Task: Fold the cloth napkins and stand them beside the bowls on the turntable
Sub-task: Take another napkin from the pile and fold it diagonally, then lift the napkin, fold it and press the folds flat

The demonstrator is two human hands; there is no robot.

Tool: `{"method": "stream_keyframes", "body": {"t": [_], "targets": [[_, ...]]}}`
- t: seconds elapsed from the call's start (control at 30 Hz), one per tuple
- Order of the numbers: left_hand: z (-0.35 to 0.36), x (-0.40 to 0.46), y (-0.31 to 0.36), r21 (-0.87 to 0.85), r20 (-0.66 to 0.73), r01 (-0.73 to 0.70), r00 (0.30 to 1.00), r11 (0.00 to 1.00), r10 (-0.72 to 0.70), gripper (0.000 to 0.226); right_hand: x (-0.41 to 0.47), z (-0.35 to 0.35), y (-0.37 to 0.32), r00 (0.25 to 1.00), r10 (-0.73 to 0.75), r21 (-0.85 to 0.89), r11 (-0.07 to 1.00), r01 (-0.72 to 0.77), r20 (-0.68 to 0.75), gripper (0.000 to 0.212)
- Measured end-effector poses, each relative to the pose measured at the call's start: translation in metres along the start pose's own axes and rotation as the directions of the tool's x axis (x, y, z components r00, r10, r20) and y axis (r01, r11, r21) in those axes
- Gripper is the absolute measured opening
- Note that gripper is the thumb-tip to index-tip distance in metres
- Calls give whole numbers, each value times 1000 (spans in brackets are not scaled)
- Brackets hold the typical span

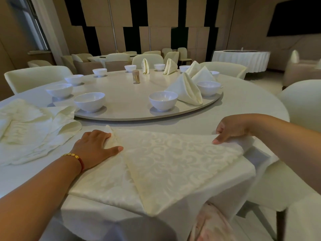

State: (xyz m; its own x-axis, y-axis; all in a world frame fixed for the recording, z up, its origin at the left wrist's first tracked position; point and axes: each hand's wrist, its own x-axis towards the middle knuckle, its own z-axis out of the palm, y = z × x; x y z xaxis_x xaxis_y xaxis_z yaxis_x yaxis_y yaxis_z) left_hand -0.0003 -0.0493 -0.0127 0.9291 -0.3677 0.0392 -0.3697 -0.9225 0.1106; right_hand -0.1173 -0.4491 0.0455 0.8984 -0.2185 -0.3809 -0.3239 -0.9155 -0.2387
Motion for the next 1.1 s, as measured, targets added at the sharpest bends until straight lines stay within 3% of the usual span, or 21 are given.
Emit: {"method": "stream_keyframes", "body": {"t": [0.13, 0.3, 0.37, 0.5, 0.57, 0.67, 0.77, 0.87, 0.97, 1.1], "targets": [[2, 1, 0, 6, -22, 5, 1000, 1000, -5, 94, -10, -3, 25, 998, 56, 50, 997, -56, -1, 34], [-1, -1, 3, -5, -4, 14, 1000, 1000, -14, 98, -18, -5, 39, 996, 79, 149, 985, -85, 47, 31], [-1, -2, 3, -5, -9, 15, 1000, 1000, -15, 95, -20, -7, 41, 994, 88, 232, 968, -101, 66, 24], [-2, -2, 2, -6, -1, 12, 1000, 1000, -12, 99, -22, -16, 42, 994, 30, 464, 882, -76, 106, 31], [-1, -2, 1, -4, -6, 10, 1000, 1000, -10, 98, -23, -20, 34, 998, -51, 626, 780, 15, 39, 18], [0, -2, 0, -5, -10, 1, 1000, 1000, -1, 99, -28, -24, 7, 990, -111, 835, 533, 136, -90, 9], [-2, -4, 2, -25, -11, 3, 1000, 1000, -3, 114, -27, -28, -28, 977, -202, 958, 261, 119, -67, 28], [-3, -6, 3, -33, -14, 5, 1000, 999, -6, 118, -18, -29, -69, 954, -300, 995, 95, 39, -9, 36], [0, -4, 2, -37, -22, 8, 1000, 999, -9, 93, 0, -18, -110, 932, -363, 986, 154, 68, -7, 39], [2, 0, 0, -44, -43, -1, 999, 999, -1, 59, 26, 10, -169, 930, -349, 838, 470, 277, -112, 11]]}}
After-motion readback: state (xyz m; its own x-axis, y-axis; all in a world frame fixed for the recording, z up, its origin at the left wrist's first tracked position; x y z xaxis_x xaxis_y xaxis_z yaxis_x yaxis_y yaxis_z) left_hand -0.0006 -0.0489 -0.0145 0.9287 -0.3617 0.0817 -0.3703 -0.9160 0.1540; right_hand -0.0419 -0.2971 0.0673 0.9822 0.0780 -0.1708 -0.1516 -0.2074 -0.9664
